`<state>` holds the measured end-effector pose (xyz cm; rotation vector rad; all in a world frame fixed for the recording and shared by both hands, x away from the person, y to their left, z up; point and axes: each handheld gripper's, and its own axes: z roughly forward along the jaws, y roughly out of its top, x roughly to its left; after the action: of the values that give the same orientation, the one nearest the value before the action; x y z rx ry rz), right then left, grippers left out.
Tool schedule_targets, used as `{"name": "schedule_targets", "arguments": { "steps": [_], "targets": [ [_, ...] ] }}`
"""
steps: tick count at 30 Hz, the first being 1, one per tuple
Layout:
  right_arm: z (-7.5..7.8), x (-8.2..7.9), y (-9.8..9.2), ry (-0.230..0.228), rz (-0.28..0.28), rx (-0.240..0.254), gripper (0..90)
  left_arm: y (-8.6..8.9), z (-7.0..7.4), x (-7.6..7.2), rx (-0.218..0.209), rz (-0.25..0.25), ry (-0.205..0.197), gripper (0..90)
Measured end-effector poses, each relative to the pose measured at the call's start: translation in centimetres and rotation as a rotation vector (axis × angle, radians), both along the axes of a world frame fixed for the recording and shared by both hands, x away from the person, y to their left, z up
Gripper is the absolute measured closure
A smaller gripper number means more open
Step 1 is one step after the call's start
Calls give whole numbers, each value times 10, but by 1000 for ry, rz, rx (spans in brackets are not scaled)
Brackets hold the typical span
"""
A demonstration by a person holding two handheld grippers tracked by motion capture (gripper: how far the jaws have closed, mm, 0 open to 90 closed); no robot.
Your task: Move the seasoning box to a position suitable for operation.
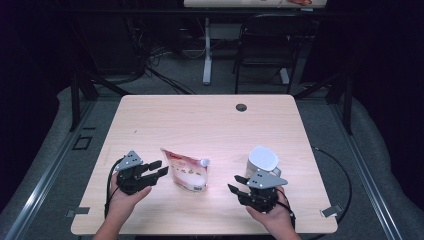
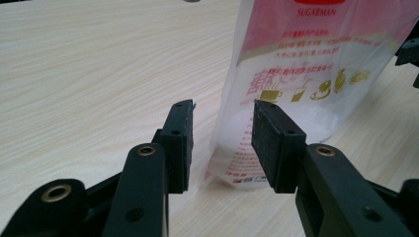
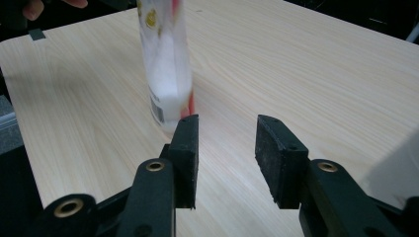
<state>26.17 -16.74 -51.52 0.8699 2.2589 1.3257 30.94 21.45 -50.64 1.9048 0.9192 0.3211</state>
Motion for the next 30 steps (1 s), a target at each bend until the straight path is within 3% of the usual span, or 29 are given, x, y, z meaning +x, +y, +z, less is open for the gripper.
{"name": "schedule_targets", "arguments": {
  "steps": [4, 7, 11, 14, 18, 21, 26, 30],
  "targets": [
    [0, -4, -16, -7, -67, -7, 624, 3, 0, 0, 4, 4, -5, 608],
    [-2, -7, -31, -12, -149, 26, 587, 7, -1, 0, 3, 19, 2, 605],
    [-8, -10, -45, 0, -187, 45, 502, 12, -2, 0, 14, 43, 8, 604],
    [-11, -15, -51, 9, -223, 25, 516, 15, -2, 1, 5, 54, 11, 604],
    [-12, -23, -56, 1, -275, -50, 580, 17, -1, 0, -4, 67, 12, 604],
    [-12, -27, -62, 0, -317, -65, 622, 19, -1, 0, -7, 67, 13, 604],
    [-14, -27, -77, 25, -428, -34, 657, 20, -2, 1, -7, 73, 15, 605],
    [-15, -26, -83, 23, -510, -4, 591, 20, -3, 1, -6, 72, 16, 604]
  ]
}}
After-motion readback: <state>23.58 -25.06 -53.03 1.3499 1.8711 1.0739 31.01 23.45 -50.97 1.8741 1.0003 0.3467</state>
